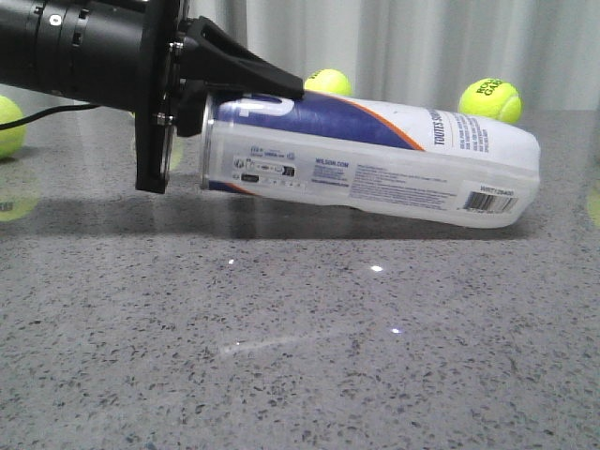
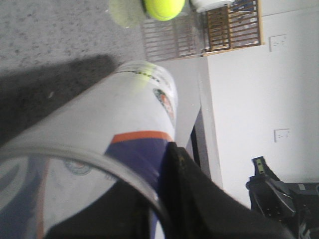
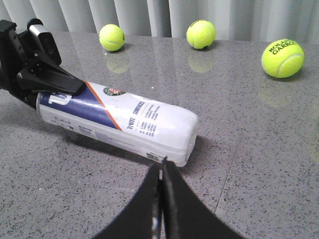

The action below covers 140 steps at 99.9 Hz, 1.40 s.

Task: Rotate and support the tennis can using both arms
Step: 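Lift the can's end with the left gripper, tilting it upright onto its base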

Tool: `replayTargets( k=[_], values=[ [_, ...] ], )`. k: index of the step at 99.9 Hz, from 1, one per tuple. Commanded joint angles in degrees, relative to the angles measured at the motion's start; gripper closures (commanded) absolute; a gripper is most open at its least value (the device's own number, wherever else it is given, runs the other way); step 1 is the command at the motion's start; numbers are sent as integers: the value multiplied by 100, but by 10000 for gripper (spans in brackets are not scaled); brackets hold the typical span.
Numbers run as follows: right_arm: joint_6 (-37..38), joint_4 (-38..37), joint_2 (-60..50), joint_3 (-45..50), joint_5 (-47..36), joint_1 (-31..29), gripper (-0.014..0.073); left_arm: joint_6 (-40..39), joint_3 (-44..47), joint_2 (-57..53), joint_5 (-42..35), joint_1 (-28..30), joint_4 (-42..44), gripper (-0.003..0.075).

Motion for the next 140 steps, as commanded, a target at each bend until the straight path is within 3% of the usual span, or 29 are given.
replayTargets(
  k=[1, 28, 42, 76, 108, 127, 140],
  values=[
    [-38, -56, 41, -147, -421, -33, 658, 91, -140, -240, 490, -51, -334, 741],
    [-38, -56, 41, -147, -421, -33, 658, 199, -199, -564, 336, -51, -374, 741],
    [-38, -56, 41, -147, -421, -33, 658, 108, -436, -1128, -181, -51, 211, 741],
    [-38, -56, 41, -147, -421, -33, 658, -1817, -1624, -2164, -843, -214, 3484, 741],
    [-38, -56, 41, -147, -421, -33, 658, -4163, -2937, -2215, -433, -1438, 7201, 741],
    [-38, -56, 41, -147, -421, -33, 658, -4952, -3279, -2138, 190, -1971, 8782, 741],
    [-38, -56, 41, -147, -421, -33, 658, -4958, -3436, -1937, 465, -2010, 8874, 741]
  ],
)
